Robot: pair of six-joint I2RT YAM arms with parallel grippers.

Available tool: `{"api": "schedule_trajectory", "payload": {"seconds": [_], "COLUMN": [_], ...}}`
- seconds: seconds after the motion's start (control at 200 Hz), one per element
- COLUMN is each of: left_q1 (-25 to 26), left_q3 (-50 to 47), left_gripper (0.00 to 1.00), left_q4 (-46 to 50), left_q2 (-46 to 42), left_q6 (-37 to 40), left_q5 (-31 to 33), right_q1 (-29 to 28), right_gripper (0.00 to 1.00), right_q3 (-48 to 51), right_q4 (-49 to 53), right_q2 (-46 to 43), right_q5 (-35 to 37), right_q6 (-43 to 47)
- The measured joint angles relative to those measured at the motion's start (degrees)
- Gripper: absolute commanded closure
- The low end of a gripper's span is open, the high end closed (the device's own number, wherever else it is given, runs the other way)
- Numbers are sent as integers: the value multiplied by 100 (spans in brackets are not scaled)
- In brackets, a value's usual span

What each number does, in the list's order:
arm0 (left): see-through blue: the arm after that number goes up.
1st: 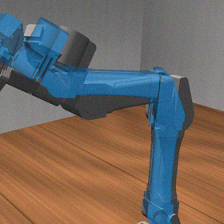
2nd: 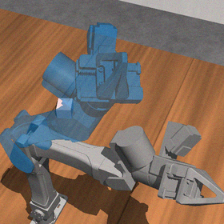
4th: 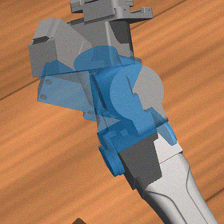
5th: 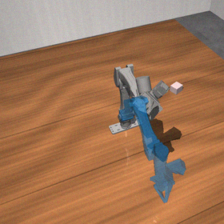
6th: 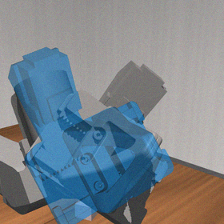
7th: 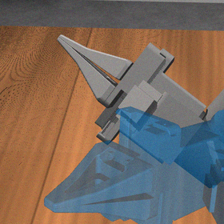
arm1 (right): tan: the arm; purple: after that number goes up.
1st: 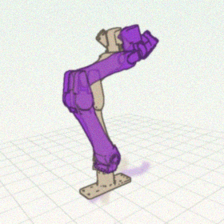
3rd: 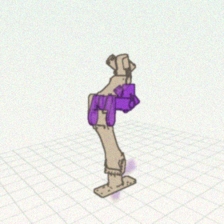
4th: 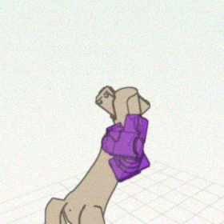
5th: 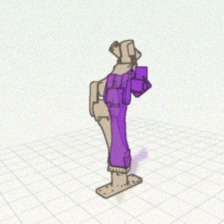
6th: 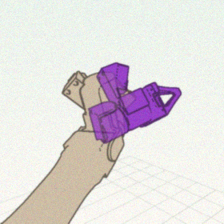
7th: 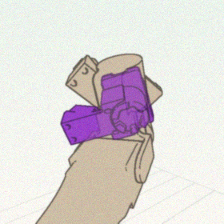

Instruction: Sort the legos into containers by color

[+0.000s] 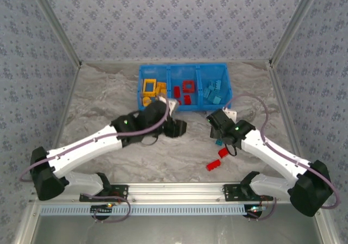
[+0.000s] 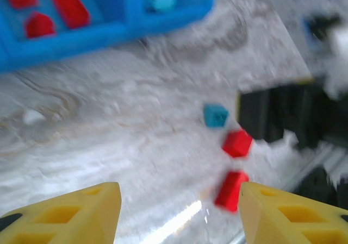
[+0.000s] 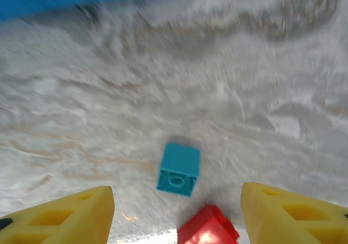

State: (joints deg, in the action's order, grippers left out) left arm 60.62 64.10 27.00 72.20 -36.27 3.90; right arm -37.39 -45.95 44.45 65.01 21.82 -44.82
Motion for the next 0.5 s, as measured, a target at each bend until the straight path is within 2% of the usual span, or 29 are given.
{"api": "schedule_trajectory", "payload": {"seconds": [0.115, 0.21, 0.41, 0.5], "left_q1": [649, 981, 1425, 1554], "left_q3": [-396, -546, -673, -774], "left_gripper": [37, 35, 32, 31], "left_q4": [-153, -269, -577, -723], "left_q2": [-63, -50, -57, -129], "left_q6": [4, 33, 232, 286], "left_q5": [461, 671, 883, 903], "right_q1": [321, 452, 645, 680], "right_gripper": [31, 30, 30, 34], "right_q3": [205, 275, 361, 439], "right_q4": [-50, -190, -597, -723], "right_q2": [223, 455, 905, 1047], "right_q5": [-479, -737, -1073, -1134], "right_q6": [-166, -337, -732, -855]}}
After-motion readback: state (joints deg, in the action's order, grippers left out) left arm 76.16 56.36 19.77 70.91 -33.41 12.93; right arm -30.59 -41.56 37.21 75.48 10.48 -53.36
